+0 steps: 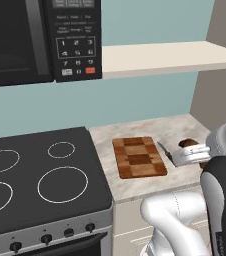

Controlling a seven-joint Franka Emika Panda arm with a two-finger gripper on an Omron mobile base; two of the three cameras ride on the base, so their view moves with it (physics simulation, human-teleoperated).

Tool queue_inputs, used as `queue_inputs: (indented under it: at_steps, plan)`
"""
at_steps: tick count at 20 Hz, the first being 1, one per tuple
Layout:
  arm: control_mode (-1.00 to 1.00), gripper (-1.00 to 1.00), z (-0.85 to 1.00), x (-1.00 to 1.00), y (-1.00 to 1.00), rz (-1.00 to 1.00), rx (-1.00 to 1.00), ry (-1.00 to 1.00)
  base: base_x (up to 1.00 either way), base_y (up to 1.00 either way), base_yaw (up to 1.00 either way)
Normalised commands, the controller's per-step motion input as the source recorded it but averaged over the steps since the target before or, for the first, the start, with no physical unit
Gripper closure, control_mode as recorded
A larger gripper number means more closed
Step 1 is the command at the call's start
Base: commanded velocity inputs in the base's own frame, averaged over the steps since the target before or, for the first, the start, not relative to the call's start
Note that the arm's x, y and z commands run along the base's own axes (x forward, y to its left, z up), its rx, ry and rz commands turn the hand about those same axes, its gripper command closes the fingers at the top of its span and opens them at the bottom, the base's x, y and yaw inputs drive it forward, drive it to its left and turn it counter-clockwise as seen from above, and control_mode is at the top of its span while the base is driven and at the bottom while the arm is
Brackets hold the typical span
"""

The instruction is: Retrieve the chicken drumstick from the fridge and place it on the cutting board.

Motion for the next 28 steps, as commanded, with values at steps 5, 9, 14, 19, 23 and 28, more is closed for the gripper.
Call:
queue_inputs:
  at_steps: [5, 9, 14, 19, 23, 28]
  plan:
    - [-1.00, 1.00, -0.36, 0.00, 0.00, 0.00, 0.07, -0.02, 0.00, 0.00, 0.00]
    - [-1.00, 1.00, -0.35, 0.10, 0.00, 0.00, 0.03, -0.01, 0.00, 0.00, 0.00]
    - [-1.00, 1.00, -0.11, 0.59, 0.11, -0.10, -0.01, 0.00, 0.00, 0.00, 0.00]
    - [-1.00, 1.00, -0.43, 0.50, 0.08, -0.13, -0.01, 0.00, 0.00, 0.00, 0.00]
    - [-1.00, 1.00, -0.61, 0.32, -0.03, -0.06, 0.00, -0.02, 0.00, 0.00, 0.00]
    - [-1.00, 1.00, -0.32, 0.29, 0.00, 0.00, 0.00, 0.00, 0.00, 0.00, 0.00]
